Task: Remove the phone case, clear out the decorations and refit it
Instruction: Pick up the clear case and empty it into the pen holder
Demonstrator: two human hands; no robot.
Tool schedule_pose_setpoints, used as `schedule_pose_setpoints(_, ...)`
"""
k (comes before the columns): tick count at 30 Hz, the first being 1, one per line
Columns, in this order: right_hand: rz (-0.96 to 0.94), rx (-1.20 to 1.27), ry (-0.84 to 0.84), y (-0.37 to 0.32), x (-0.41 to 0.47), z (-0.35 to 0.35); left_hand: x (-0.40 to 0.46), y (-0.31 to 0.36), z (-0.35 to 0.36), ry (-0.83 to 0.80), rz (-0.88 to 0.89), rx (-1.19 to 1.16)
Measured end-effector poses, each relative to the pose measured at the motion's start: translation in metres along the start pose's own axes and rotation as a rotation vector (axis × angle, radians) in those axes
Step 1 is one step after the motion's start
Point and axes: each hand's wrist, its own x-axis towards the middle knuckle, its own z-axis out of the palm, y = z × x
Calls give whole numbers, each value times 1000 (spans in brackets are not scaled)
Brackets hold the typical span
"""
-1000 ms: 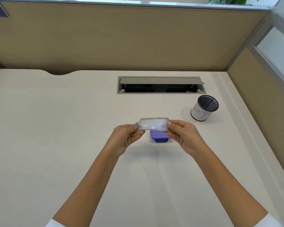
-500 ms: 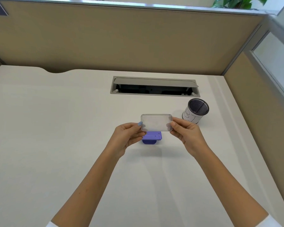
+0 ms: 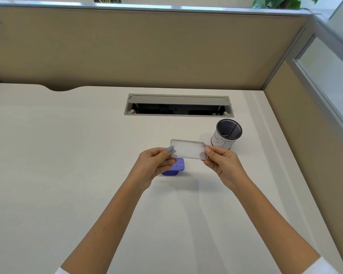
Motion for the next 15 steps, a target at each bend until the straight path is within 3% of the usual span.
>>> schedule_pose_setpoints(9, -63, 16, 52, -14, 13, -33, 26, -17, 34, 22, 36, 79)
schedule_pose_setpoints(15, -227, -118, 176, -47, 36, -70, 73, -2, 86, -70, 144, 329)
